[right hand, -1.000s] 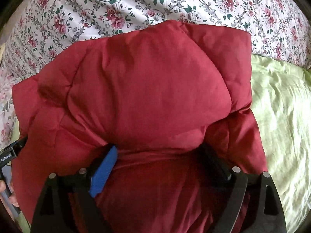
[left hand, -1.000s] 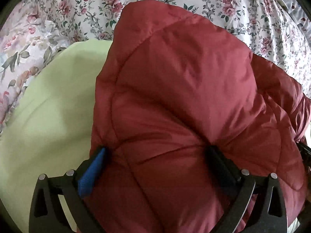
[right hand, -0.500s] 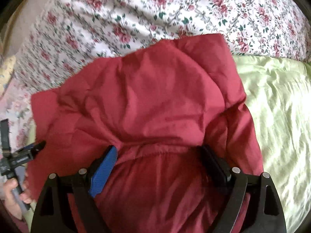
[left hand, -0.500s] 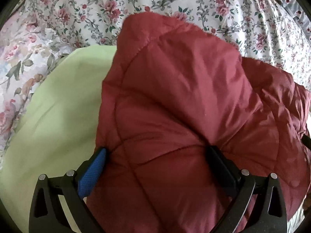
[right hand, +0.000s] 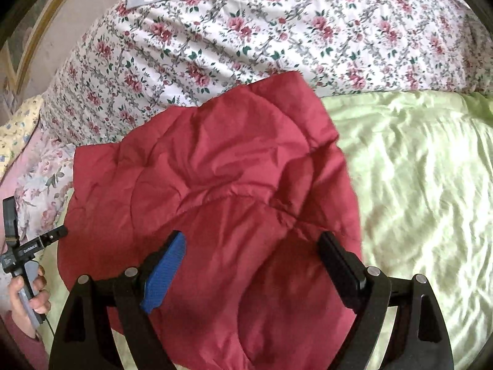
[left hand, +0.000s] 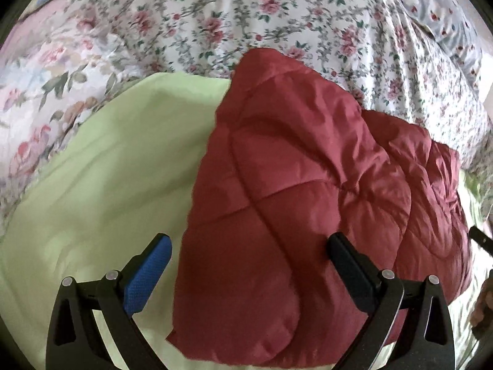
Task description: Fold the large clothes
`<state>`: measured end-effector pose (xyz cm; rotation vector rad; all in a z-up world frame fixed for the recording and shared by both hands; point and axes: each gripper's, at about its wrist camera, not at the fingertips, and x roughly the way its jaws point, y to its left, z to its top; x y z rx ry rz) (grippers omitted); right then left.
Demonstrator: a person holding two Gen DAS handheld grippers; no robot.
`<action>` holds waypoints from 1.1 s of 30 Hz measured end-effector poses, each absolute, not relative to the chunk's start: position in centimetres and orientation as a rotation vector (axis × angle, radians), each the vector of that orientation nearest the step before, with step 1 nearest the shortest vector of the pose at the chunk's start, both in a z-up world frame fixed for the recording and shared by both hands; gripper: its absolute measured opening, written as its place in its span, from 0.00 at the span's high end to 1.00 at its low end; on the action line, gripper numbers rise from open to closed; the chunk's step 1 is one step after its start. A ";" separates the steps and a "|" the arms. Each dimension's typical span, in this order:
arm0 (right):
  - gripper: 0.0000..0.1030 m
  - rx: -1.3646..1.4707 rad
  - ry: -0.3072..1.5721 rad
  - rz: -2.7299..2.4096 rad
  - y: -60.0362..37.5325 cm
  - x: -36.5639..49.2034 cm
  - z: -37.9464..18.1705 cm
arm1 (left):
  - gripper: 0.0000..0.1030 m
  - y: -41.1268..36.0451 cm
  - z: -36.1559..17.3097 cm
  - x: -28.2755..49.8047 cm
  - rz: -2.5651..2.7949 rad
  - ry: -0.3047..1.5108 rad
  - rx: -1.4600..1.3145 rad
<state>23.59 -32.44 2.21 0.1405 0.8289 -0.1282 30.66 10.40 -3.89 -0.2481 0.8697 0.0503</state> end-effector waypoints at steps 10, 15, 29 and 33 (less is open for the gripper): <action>0.14 0.252 0.842 -0.174 -36.7 21.8 1.6 | 0.01 14.5 -5.0 30.2 -0.039 0.866 -0.471; 0.14 0.306 0.868 -0.189 -38.4 21.9 0.2 | 0.01 16.3 -6.9 31.0 -0.065 0.891 -0.562; 0.08 0.629 0.924 -0.008 -39.8 24.8 -5.0 | 0.00 16.8 -11.5 36.4 -0.220 0.963 -0.748; 0.28 0.616 0.924 -0.002 -39.0 24.6 -4.9 | 0.23 16.6 -11.2 36.4 -0.244 0.942 -0.711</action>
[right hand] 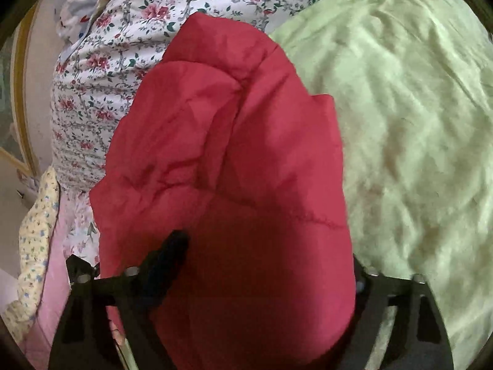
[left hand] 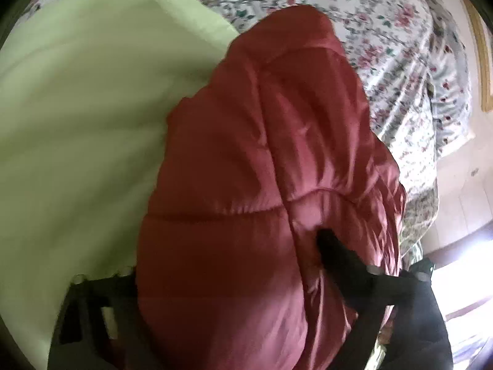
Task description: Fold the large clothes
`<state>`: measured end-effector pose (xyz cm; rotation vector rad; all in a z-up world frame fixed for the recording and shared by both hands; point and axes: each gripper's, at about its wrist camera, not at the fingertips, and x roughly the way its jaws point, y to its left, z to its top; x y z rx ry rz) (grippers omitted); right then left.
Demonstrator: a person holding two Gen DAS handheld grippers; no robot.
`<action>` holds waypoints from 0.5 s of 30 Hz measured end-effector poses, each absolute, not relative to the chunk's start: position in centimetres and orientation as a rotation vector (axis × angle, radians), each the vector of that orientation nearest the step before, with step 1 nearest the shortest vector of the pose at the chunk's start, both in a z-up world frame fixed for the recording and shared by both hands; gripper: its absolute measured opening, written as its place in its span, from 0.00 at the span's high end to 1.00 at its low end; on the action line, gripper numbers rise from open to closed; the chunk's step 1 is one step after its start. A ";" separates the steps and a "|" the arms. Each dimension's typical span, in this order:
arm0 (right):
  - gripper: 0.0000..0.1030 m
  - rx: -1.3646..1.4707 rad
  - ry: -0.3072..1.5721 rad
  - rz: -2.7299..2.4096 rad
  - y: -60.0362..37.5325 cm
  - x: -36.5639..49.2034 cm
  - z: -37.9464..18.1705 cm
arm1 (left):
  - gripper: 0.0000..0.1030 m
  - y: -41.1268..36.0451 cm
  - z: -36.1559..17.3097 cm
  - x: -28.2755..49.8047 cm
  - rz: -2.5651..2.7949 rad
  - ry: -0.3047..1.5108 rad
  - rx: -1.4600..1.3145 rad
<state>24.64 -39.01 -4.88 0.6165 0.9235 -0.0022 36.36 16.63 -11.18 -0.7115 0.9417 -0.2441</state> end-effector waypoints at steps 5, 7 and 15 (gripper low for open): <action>0.57 0.606 0.920 0.015 -38.3 24.0 -3.5 | 0.50 15.9 -9.4 35.0 -0.262 0.918 -0.627; 0.61 0.594 0.919 0.022 -37.8 23.4 -2.7 | 0.55 15.8 -8.4 33.9 -0.265 0.906 -0.604; 0.65 0.548 0.954 0.057 -35.2 18.5 -0.6 | 0.59 16.4 -6.3 26.9 -0.308 0.904 -0.595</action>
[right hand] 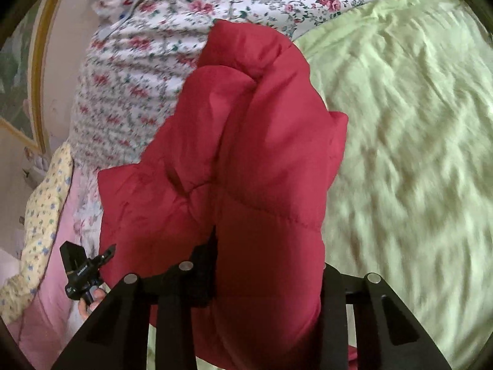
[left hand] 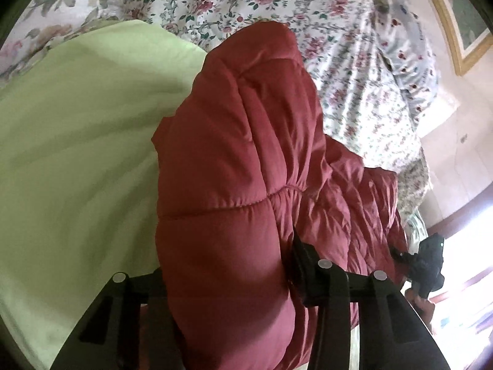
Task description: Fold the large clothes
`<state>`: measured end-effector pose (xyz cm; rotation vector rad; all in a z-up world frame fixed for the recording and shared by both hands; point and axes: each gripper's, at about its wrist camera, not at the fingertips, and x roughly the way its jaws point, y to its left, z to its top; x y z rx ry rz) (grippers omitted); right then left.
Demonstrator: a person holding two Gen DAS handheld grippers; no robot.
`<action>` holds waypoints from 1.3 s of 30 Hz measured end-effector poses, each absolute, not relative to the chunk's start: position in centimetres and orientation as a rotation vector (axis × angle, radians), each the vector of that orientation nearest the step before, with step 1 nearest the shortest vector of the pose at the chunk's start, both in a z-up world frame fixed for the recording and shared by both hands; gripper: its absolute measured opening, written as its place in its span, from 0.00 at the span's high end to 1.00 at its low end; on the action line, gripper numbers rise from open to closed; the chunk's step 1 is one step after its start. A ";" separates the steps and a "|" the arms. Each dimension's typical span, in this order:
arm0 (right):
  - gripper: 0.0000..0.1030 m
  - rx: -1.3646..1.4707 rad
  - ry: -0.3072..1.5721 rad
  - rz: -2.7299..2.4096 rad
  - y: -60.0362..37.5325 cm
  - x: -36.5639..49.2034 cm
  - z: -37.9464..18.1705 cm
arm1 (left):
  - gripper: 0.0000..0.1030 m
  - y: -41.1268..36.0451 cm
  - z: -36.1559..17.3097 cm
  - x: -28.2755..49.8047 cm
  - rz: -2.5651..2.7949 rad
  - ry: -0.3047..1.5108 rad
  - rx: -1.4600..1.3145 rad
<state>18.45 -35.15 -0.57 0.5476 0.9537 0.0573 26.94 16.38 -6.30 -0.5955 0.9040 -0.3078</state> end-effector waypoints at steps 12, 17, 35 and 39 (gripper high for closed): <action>0.64 0.544 1.022 0.099 -32.1 8.9 -1.4 | 0.59 19.0 -5.2 14.6 -0.340 0.965 -0.577; 0.56 0.568 1.006 0.068 -32.5 8.4 -3.1 | 0.53 19.1 -6.3 12.6 -0.281 0.955 -0.579; 0.34 0.464 1.016 -0.006 -32.1 8.3 -3.0 | 0.28 18.1 -5.2 10.4 -0.151 0.936 -0.480; 0.19 0.446 1.021 -0.039 -32.5 8.6 -2.6 | 0.22 18.1 -4.6 10.9 -0.125 0.931 -0.481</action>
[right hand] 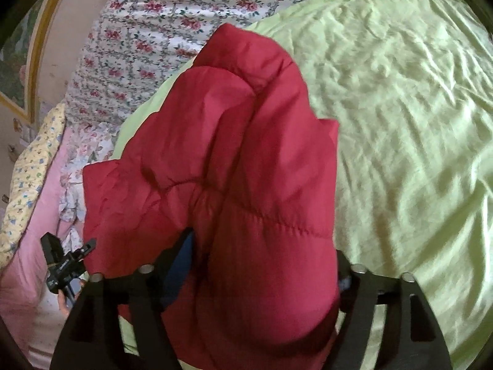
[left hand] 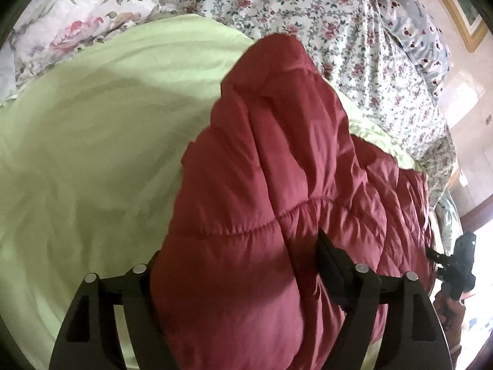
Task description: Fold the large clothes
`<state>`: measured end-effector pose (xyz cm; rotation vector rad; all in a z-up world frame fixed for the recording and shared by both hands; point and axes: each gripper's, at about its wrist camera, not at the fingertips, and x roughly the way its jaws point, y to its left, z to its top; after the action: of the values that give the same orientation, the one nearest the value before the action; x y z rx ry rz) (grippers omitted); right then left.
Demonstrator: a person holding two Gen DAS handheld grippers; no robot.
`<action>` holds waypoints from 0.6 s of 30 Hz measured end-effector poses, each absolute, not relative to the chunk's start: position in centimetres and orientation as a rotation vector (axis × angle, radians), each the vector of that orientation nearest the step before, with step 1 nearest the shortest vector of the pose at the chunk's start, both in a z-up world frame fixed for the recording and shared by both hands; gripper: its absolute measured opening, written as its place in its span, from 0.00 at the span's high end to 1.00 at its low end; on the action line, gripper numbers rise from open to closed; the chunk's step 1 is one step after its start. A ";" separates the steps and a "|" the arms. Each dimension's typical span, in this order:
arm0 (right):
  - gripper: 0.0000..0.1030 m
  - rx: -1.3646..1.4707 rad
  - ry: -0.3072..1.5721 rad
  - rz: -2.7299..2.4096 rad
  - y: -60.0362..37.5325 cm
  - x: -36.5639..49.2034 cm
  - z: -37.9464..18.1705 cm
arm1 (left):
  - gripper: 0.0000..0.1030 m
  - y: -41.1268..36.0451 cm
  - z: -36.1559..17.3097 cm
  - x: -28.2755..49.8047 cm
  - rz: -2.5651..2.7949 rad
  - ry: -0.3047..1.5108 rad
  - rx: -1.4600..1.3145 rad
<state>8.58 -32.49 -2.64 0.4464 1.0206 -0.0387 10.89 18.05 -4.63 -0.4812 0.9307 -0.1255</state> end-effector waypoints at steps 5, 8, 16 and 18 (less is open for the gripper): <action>0.18 0.438 0.989 -0.058 -33.1 9.3 -1.5 | 0.18 18.2 -3.8 11.3 -0.061 0.923 -0.457; 0.18 0.419 0.976 -0.065 -33.2 10.2 -1.0 | 0.18 17.5 -2.6 11.8 -0.010 0.897 -0.409; 0.16 0.373 0.965 -0.094 -33.0 13.5 -0.9 | 0.19 15.7 -1.2 13.1 -0.001 0.860 -0.371; 0.16 0.376 0.958 -0.099 -33.1 14.0 -0.8 | 0.20 15.2 -1.3 13.9 0.003 0.862 -0.357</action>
<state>14.03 -33.14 -0.80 0.3763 0.9583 -0.0986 13.87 15.25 -1.26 -0.3566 0.8624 0.0034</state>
